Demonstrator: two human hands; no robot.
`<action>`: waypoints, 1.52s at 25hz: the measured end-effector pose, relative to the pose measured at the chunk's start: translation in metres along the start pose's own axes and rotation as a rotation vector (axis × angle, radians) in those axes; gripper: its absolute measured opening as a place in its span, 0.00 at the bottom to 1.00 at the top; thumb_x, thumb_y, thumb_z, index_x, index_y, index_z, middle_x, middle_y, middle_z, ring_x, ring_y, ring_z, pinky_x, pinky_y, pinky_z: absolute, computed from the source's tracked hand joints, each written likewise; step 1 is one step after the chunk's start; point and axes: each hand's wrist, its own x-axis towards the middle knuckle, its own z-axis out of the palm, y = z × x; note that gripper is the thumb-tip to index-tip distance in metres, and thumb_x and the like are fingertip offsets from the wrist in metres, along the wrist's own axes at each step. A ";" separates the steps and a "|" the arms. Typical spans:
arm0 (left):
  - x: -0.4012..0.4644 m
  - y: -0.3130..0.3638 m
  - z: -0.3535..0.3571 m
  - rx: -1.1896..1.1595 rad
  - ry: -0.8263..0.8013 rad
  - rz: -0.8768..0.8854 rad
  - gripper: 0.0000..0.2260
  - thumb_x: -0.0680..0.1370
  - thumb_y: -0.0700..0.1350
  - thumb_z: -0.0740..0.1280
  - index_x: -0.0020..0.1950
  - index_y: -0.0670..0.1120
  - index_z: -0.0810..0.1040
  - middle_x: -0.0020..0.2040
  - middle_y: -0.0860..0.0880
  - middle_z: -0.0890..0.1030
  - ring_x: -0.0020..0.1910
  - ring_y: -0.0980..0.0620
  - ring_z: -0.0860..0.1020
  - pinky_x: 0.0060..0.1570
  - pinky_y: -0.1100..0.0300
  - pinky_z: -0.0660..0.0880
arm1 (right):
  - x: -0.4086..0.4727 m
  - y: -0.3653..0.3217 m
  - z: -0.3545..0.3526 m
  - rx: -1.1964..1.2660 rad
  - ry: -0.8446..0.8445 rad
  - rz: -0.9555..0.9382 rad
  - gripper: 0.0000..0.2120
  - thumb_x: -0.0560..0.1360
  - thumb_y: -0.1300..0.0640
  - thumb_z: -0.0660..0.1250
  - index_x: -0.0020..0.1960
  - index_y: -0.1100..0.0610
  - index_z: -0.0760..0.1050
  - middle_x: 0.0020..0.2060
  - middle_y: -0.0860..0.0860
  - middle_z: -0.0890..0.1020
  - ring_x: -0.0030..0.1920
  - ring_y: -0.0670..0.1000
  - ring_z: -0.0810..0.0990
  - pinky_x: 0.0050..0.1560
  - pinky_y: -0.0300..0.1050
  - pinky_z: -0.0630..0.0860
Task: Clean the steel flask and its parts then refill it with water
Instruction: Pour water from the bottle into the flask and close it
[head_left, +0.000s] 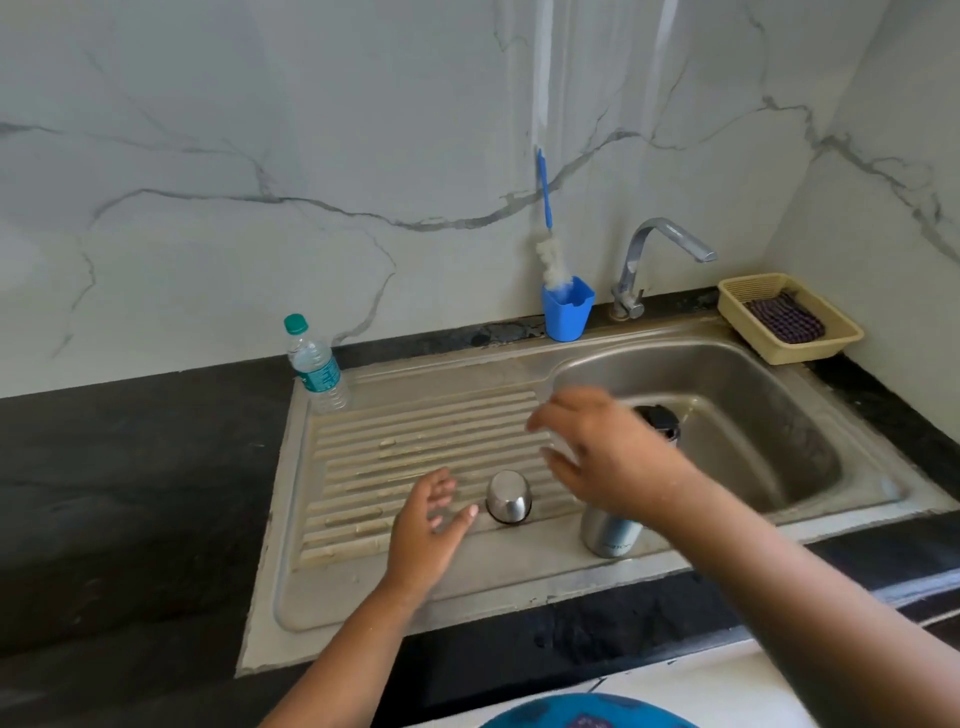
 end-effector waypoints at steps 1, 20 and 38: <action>-0.001 -0.004 -0.009 -0.011 0.021 -0.020 0.25 0.74 0.45 0.75 0.68 0.54 0.70 0.61 0.58 0.78 0.59 0.62 0.76 0.55 0.69 0.73 | 0.007 -0.004 0.027 0.046 -0.148 0.026 0.16 0.75 0.56 0.67 0.63 0.52 0.74 0.56 0.49 0.75 0.55 0.48 0.73 0.54 0.41 0.73; 0.000 0.018 -0.009 -0.014 -0.010 0.054 0.20 0.75 0.44 0.74 0.64 0.54 0.74 0.60 0.60 0.78 0.59 0.63 0.75 0.60 0.63 0.74 | -0.002 -0.014 -0.080 0.378 -0.191 0.229 0.31 0.66 0.50 0.78 0.64 0.34 0.71 0.54 0.39 0.78 0.51 0.39 0.79 0.54 0.37 0.76; 0.024 0.093 0.116 0.031 -0.389 0.302 0.25 0.62 0.57 0.79 0.56 0.55 0.76 0.49 0.58 0.83 0.50 0.61 0.80 0.50 0.64 0.79 | -0.007 0.046 -0.067 -0.172 -0.524 0.273 0.26 0.70 0.55 0.75 0.66 0.46 0.72 0.53 0.45 0.79 0.52 0.45 0.76 0.53 0.39 0.74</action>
